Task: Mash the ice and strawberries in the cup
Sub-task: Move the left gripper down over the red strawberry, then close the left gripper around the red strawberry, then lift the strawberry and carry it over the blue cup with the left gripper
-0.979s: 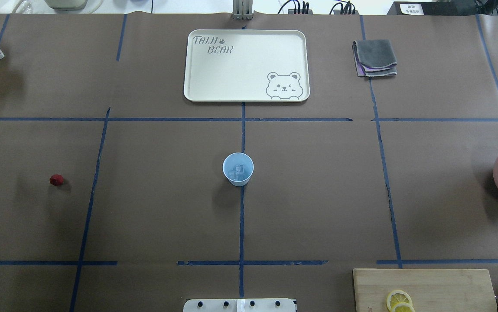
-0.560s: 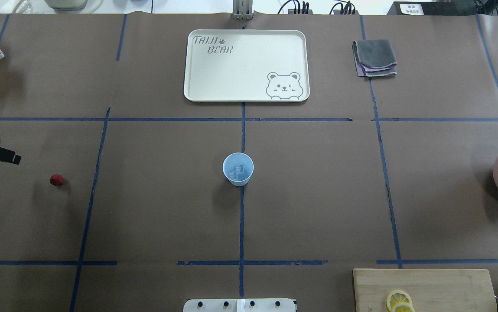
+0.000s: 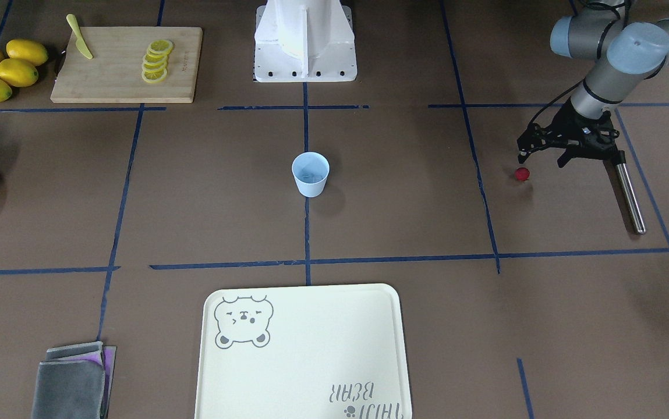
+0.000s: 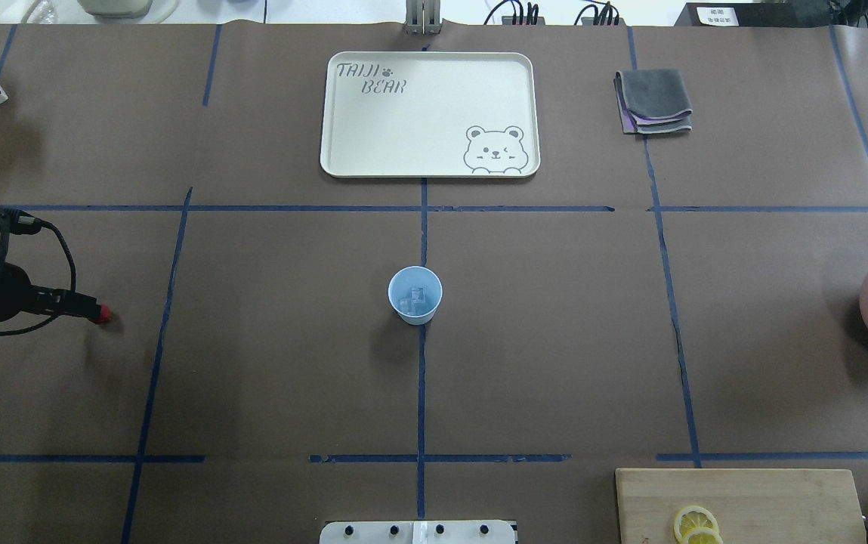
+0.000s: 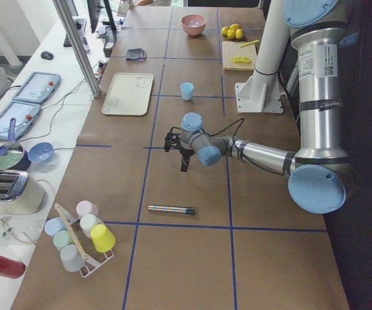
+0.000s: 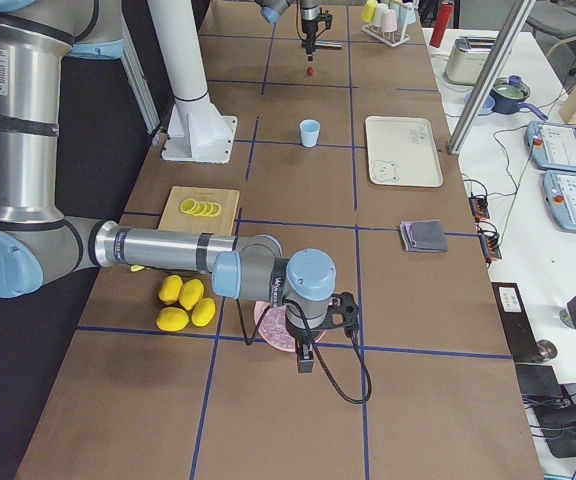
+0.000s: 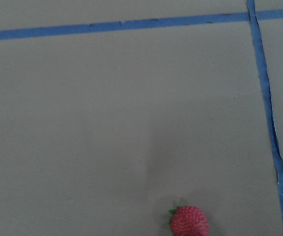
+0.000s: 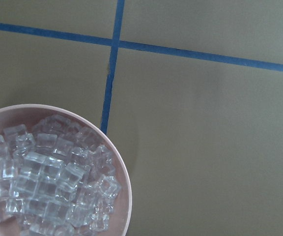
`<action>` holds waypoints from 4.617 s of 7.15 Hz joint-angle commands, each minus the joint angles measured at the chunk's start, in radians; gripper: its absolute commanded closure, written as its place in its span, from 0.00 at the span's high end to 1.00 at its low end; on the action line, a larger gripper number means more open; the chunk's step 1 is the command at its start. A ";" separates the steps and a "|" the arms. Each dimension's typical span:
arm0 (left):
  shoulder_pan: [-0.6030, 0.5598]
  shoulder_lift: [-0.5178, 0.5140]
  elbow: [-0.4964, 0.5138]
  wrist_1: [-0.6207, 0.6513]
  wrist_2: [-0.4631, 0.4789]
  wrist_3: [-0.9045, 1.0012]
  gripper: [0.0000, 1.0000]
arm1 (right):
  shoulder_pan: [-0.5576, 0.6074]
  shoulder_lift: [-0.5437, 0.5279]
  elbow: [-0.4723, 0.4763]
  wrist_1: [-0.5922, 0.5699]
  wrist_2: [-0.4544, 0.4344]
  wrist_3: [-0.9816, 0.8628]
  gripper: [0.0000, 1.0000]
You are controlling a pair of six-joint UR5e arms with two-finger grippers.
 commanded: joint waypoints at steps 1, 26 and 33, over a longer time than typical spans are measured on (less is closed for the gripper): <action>0.048 -0.006 0.005 0.003 0.010 -0.027 1.00 | 0.000 0.000 0.000 0.000 0.000 0.000 1.00; -0.003 -0.415 -0.124 0.580 0.008 -0.087 0.00 | 0.002 0.004 0.012 0.002 0.000 -0.005 1.00; 0.258 -1.019 0.224 0.777 0.189 -0.507 0.00 | 0.000 -0.001 0.032 0.002 0.000 -0.002 1.00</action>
